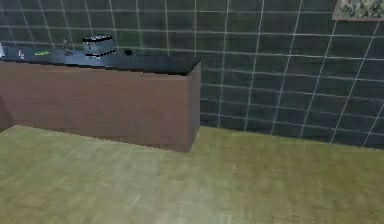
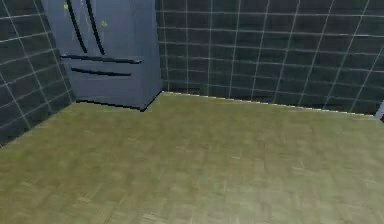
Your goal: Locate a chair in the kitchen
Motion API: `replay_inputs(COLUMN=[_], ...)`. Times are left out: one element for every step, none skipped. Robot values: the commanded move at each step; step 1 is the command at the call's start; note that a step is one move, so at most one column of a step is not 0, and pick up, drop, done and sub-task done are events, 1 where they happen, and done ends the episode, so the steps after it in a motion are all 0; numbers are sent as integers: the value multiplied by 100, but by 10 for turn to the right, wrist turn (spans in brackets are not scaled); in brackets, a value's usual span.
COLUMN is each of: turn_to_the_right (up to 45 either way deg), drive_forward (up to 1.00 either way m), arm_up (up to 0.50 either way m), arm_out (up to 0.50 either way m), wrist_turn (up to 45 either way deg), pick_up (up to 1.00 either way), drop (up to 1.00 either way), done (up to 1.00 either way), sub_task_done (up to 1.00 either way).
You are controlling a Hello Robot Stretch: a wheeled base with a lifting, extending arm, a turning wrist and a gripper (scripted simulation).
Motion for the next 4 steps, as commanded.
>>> replay_inputs(turn_to_the_right=[-450, -450, -330, 0], drive_forward=[0, 0, 0, 45], arm_up=[0, 0, 0, 0], arm_out=[0, 0, 0, 0], wrist_turn=[0, 0, 0, 0], pick_up=[0, 0, 0, 0], drop=[0, 0, 0, 0], done=[0, 0, 0, 0], sub_task_done=[0, 0, 0, 0])
